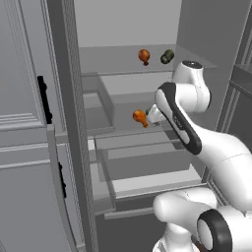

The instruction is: Place one cucumber and one chicken drumstick in each tupperware on the nearby counter, to pack two identical lunches.

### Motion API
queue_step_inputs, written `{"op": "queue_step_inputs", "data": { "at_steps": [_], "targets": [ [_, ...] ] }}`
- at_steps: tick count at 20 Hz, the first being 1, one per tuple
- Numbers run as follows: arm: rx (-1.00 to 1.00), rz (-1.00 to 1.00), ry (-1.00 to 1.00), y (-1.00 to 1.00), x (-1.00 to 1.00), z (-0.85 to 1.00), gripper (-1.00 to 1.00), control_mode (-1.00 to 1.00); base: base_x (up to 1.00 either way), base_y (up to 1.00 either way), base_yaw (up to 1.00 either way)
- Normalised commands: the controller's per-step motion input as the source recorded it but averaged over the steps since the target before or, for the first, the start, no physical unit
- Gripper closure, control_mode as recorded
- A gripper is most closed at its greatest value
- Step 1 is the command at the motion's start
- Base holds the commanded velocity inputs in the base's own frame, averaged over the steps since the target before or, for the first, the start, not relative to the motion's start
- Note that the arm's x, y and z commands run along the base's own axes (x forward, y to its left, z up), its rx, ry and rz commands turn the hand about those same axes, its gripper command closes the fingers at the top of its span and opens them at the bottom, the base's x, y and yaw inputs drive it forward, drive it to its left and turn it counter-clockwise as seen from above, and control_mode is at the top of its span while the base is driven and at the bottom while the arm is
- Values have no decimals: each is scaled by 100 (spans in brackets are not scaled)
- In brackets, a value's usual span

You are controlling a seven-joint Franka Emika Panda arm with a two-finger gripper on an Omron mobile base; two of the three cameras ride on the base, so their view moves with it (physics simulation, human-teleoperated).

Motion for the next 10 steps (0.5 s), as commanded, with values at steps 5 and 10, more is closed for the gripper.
{"op": "queue_step_inputs", "data": {
  "at_steps": [5,10],
  "targets": [
    [-3,5,-6,26,26,0,-100,-100,0,0,0],
    [0,-4,13,0,89,0,-100,-100,0,0,0]
  ]
}}
